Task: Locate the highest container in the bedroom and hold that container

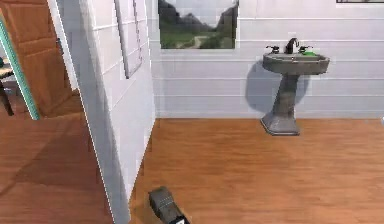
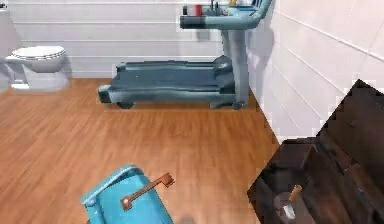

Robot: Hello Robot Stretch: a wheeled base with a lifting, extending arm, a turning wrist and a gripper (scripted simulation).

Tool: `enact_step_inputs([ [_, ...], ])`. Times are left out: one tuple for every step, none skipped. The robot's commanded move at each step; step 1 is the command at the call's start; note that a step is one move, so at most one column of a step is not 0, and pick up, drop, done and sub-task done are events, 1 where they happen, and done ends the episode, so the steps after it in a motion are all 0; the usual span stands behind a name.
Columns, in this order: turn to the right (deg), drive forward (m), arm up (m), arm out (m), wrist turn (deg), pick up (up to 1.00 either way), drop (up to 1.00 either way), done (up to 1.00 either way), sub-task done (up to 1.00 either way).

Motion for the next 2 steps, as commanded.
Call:
enact_step_inputs([
  [-33.0,0.00,0.00,0.00,0.0,0.00,0.00,0.00,0.00],
  [0.0,0.50,0.00,0.00,0.0,0.00,0.00,0.00,0.00],
])
